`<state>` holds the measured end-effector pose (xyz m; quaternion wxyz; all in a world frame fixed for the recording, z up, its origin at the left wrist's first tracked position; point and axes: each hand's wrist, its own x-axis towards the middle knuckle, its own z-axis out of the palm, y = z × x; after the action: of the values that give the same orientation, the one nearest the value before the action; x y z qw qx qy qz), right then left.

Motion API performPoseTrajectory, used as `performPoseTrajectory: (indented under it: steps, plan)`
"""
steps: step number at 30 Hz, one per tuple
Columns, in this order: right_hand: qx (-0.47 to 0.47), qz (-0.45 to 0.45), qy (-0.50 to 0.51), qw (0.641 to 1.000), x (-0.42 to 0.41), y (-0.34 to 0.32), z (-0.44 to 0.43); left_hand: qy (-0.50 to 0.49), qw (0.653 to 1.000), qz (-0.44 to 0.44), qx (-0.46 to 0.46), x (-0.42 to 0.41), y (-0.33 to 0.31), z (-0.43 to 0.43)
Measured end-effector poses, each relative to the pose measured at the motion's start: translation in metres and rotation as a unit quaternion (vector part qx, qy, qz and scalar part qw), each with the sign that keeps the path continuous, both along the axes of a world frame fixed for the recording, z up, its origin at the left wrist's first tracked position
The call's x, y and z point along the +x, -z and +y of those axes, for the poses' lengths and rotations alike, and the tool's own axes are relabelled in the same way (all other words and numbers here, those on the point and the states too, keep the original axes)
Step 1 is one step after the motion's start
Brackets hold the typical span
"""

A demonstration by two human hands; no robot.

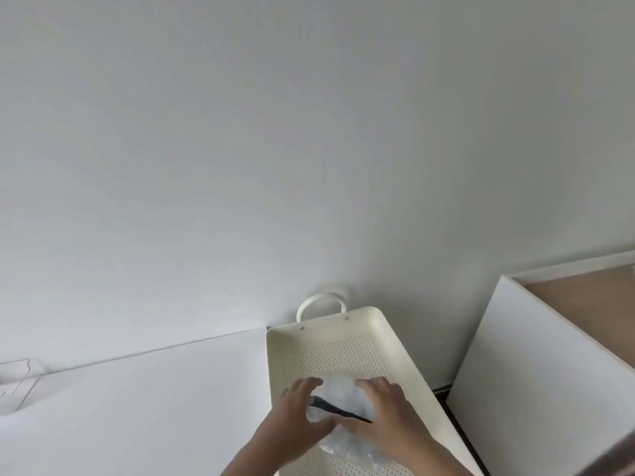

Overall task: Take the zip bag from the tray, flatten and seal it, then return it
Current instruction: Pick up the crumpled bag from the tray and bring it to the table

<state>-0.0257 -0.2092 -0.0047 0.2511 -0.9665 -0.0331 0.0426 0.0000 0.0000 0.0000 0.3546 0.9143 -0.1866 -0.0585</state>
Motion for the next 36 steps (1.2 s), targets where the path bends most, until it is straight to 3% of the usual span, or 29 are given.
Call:
performPoseTrajectory:
  steps: [4,11,20,29,36]
  plan:
    - [0.084,0.039,-0.034,0.995,-0.004,0.015,-0.014,0.026,1.000,0.007,-0.015,-0.001,0.012,-0.002]
    - [0.081,0.035,-0.039,0.995,-0.006,0.041,-0.030,0.044,0.996,-0.017,-0.073,0.004,0.038,0.004]
    - [0.139,-0.067,0.018,0.988,0.009,0.063,-0.025,0.002,0.993,-0.095,-0.071,0.020,0.077,0.015]
    - [0.202,-0.143,0.056,0.967,0.027,0.065,-0.022,-0.026,0.983,-0.090,-0.159,0.039,0.081,0.004]
    - [0.218,-0.162,0.066,0.960,0.016,0.018,-0.013,-0.055,0.959,-0.113,-0.255,0.016,0.049,0.000]
